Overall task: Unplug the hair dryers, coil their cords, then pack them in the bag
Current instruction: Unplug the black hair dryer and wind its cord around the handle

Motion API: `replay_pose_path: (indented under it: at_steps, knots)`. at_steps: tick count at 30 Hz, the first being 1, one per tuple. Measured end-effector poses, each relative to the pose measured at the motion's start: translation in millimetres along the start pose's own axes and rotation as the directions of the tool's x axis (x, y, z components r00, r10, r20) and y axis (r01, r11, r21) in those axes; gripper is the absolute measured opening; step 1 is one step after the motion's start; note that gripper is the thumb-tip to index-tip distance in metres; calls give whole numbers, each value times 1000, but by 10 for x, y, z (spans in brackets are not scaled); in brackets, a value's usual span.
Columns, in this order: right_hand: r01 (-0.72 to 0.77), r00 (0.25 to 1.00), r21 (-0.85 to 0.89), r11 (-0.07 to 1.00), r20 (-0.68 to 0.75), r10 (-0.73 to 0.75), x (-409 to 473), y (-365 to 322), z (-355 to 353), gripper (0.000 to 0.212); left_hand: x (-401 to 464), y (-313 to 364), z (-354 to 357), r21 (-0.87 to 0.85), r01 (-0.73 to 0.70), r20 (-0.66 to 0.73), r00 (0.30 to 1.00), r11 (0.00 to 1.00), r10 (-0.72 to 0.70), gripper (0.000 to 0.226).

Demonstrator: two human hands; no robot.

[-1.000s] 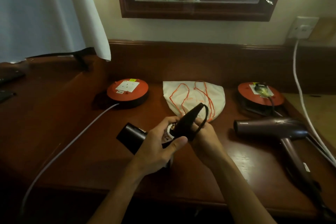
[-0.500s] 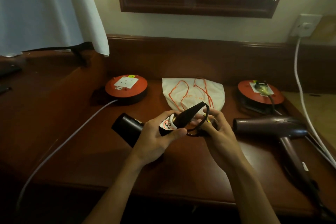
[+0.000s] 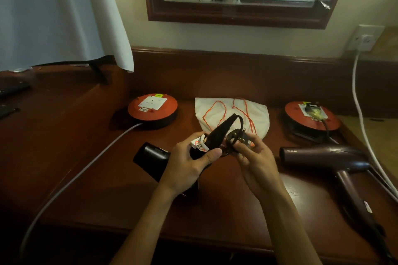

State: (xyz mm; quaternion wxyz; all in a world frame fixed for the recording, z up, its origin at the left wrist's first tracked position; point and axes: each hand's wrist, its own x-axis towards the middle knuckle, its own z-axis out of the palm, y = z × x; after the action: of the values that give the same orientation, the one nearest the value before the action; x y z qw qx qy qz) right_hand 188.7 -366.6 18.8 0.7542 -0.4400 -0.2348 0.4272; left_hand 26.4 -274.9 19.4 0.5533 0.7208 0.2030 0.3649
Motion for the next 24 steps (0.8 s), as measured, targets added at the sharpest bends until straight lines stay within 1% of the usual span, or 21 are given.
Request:
replay_pose_path:
  at_steps: [2, 4, 5, 7, 14, 20, 22, 24]
  knots:
    - [80, 997, -204, 976, 9, -79, -43, -56, -14, 50, 18, -4, 11, 16, 30, 6, 1000, 999, -30, 28]
    - [161, 987, -399, 903, 79, -141, -66, -138, -29, 38, 39, -9, 29, 50, 57, 14, 998, 997, -58, 28]
    - [190, 981, -450, 873, 124, -150, -63, -180, -42, 35, 48, -17, 49, 71, 62, 7, 998, 996, -62, 29]
    - [222, 971, -496, 840, 193, -142, -39, -254, -68, 37, 59, -42, 89, 87, 63, -33, 998, 994, -61, 31]
    - [274, 957, -510, 815, 228, -179, -48, -284, -102, 39, 111, -29, 195, 129, 57, -152, 988, 990, -37, 28]
    - [263, 957, -450, 854, 236, -170, -89, -312, -133, 42, 126, -28, 214, 155, 37, -163, 987, 987, -12, 27]
    - [239, 960, -411, 880, 235, -150, -80, -299, -148, 40, 134, -54, 204, 155, 45, -172, 985, 987, -19, 34]
    - [215, 960, -368, 905, 249, -127, -68, -287, -164, 39, 150, -95, 181, 168, 56, -169, 985, 984, -27, 49]
